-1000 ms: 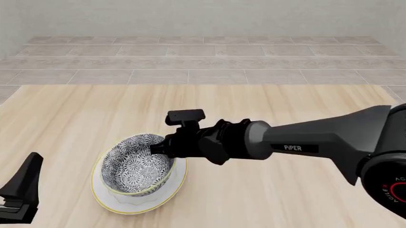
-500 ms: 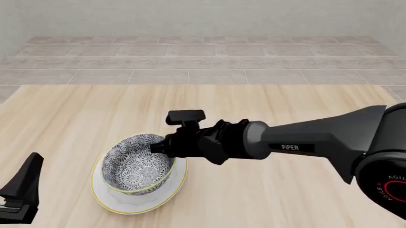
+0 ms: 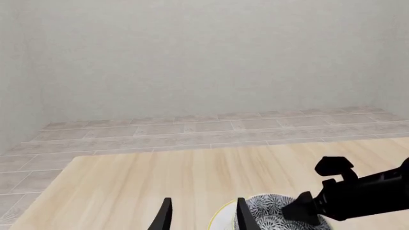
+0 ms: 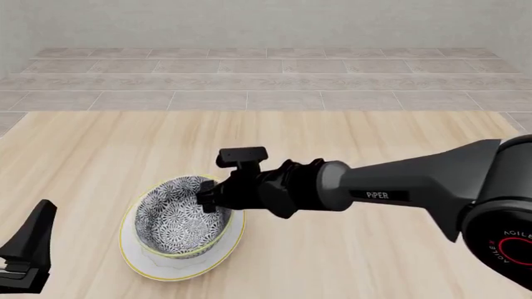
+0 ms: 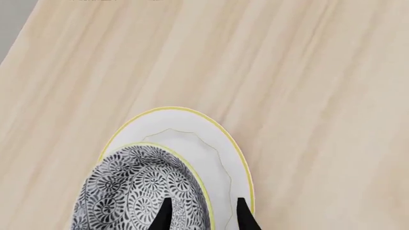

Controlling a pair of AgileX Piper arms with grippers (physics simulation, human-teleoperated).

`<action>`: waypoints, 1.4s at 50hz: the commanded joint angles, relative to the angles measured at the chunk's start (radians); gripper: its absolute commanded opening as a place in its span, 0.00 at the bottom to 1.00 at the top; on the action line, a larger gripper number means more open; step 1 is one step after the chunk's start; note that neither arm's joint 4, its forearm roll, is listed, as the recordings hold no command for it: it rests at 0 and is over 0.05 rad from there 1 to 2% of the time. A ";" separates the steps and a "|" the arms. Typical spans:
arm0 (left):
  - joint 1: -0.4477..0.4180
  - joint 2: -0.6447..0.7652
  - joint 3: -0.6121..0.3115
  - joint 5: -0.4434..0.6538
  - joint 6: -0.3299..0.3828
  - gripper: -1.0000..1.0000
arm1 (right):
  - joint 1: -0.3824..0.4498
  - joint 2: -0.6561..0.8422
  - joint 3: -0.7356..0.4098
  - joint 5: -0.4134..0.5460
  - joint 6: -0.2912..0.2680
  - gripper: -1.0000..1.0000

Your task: Put the bowl on the plate.

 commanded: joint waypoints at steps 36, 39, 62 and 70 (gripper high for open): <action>-0.007 0.000 -0.006 0.000 -0.004 1.00 | -0.026 -0.104 0.030 0.040 -0.056 1.00; -0.007 0.000 -0.006 0.000 -0.004 1.00 | -0.027 -0.110 0.036 0.038 -0.059 1.00; -0.012 0.000 -0.003 -0.002 -0.001 1.00 | -0.055 -0.165 0.068 0.047 -0.090 1.00; -0.012 0.000 -0.002 -0.004 0.000 1.00 | -0.057 -0.178 0.088 0.038 -0.090 1.00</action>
